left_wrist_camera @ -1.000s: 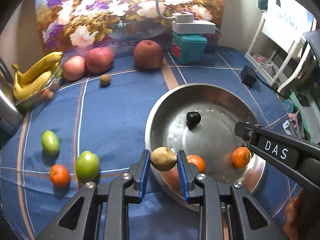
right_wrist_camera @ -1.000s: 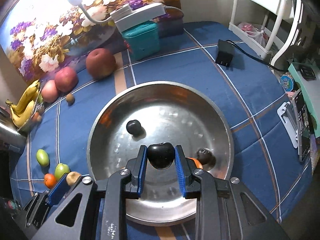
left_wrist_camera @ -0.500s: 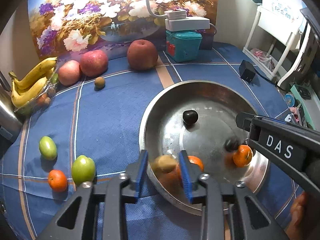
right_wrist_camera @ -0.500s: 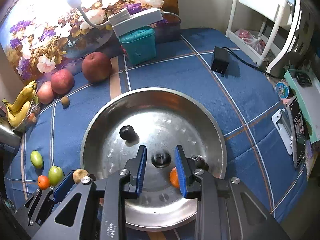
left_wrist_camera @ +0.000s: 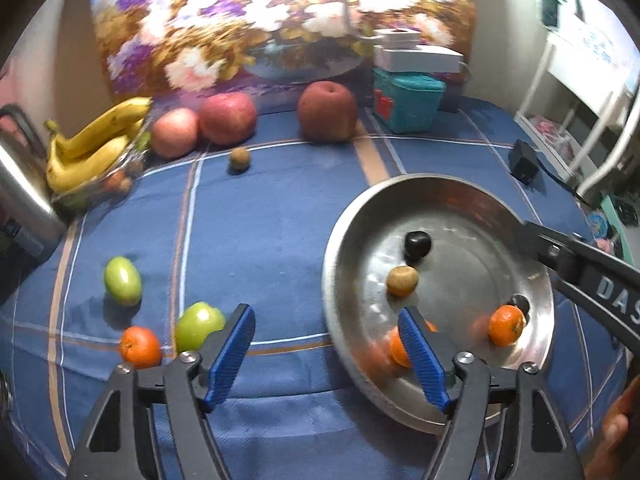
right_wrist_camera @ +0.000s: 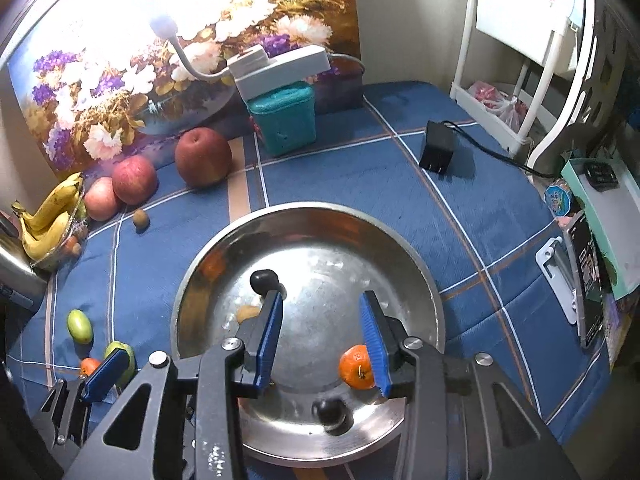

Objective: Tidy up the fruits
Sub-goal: 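Open both grippers to drop the plum and potato into the plate, then withdraw both open grippers from the plate toward the remaining fruit, then move the right gripper around a large green mango while the left approaches a tangerine, then close the right gripper on the green mango while the left closes on the tangerine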

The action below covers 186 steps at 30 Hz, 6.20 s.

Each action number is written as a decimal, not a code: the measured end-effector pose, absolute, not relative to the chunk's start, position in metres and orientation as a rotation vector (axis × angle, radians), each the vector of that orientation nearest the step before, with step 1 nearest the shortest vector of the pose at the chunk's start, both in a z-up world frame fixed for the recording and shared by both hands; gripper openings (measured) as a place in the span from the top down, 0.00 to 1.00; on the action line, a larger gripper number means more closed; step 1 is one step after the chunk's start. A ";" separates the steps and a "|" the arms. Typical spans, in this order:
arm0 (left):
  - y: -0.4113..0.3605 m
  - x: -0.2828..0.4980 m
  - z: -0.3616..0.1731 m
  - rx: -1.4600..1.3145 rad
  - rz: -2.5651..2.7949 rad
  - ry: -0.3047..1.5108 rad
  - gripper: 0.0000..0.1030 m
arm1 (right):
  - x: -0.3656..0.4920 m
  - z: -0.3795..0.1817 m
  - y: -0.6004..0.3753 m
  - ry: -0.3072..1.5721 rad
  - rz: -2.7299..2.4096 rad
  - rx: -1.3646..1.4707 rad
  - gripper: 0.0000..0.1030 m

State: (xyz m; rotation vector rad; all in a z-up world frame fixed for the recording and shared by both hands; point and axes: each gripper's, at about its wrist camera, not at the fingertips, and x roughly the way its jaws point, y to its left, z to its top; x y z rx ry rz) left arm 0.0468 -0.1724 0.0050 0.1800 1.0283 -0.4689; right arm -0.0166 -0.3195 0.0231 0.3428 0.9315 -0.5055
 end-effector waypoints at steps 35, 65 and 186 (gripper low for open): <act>-0.062 0.075 0.001 -0.011 -0.101 1.064 0.00 | -0.002 0.012 -0.277 0.992 -0.409 0.215 0.59; -0.006 0.092 -0.010 -0.060 -0.054 1.061 0.00 | -0.001 0.003 -0.271 1.006 -0.347 0.290 0.08; -0.028 0.117 -0.019 -0.115 -0.172 1.119 0.60 | 0.039 -0.015 -0.198 1.084 -0.123 0.293 0.59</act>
